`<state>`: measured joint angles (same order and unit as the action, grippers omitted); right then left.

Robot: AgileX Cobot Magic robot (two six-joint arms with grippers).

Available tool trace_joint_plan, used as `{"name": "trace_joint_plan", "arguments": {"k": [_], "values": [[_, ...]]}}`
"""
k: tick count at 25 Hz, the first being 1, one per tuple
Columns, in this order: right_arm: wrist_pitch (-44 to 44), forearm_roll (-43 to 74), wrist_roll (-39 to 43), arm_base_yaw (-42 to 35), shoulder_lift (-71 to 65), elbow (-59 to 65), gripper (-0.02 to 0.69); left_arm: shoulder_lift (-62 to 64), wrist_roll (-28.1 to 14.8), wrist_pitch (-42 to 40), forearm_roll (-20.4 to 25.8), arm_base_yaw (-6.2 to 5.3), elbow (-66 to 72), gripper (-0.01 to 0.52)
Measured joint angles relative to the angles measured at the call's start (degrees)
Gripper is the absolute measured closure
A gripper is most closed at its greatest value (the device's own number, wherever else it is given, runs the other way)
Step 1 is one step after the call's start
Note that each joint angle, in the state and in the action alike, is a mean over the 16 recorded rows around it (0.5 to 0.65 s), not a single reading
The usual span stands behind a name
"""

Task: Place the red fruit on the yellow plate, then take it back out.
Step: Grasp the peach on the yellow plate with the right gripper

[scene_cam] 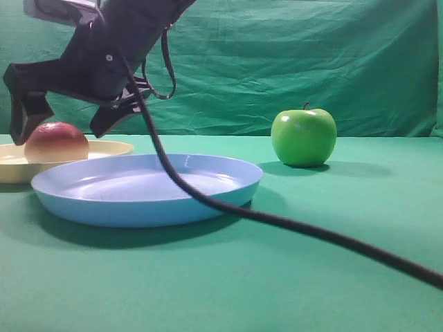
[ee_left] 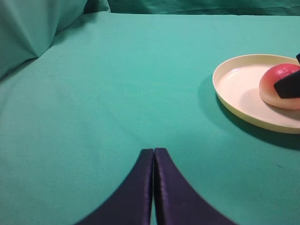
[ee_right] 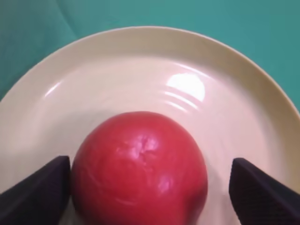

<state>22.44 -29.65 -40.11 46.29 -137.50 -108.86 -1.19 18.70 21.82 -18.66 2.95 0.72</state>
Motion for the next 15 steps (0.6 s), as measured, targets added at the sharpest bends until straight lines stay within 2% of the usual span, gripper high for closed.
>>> {"name": "trace_joint_plan", "arguments": {"k": [9, 12, 15], "values": [[4.12, 0.98, 0.20, -0.60, 1.80, -0.53, 0.385, 0.00, 0.00, 0.00, 0.00, 0.00, 0.00, 0.514], [8.22, 1.83, 1.19, -1.51, 4.75, -0.82, 0.439, 0.00, 0.00, 0.00, 0.00, 0.00, 0.00, 0.514], [13.57, 2.88, 2.92, -2.88, 8.94, -1.11, 0.461, 0.00, 0.00, 0.00, 0.00, 0.00, 0.00, 0.514]]}}
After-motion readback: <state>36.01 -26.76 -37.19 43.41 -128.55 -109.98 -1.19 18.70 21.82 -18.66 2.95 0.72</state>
